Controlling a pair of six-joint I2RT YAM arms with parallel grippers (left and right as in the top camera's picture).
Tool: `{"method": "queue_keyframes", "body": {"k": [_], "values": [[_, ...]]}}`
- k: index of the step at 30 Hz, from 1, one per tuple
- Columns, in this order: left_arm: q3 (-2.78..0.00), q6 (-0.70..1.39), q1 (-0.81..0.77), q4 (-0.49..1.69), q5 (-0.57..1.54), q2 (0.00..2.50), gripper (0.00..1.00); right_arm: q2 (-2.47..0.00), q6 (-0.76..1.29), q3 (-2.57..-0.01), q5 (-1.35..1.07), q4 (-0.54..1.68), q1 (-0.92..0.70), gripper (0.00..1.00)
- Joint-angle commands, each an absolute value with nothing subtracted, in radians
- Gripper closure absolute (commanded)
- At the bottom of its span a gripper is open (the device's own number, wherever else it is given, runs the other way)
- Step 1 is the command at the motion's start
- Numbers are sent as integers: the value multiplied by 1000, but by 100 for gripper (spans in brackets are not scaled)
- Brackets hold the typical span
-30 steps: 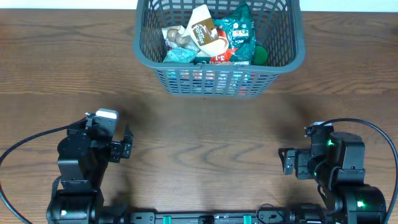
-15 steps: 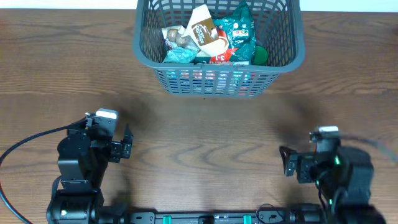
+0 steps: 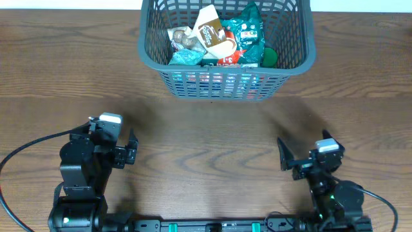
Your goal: Pack container
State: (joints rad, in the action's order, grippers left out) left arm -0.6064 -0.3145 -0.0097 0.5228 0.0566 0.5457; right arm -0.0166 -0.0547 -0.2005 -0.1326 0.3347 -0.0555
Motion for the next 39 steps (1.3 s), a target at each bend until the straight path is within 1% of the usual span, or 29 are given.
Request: {"method": "queue_keyframes", "body": {"k": [1,5,7,12,15,39], "values": [[-605,-319,-13,522,67,540,1,-5,-130,-134,-146,246,-70,1],[-605,-319,-13,522,67,540,1,-5,-251,-63,-132,156,-82,1],[-605,-319,-13,522,67,540,1,-5,-285,-40,-122,145,-89,1],[-605,-319,-13,522,67,540,1,-5,-279,-40,-34,148,-113,1],[-605,-319,-13,522,67,540,1,-5,-211,-40,13,149,-113,1],[-605,-319,-13,522,67,540,1,-6,-191,-40,-4,149,-113,1]]}}
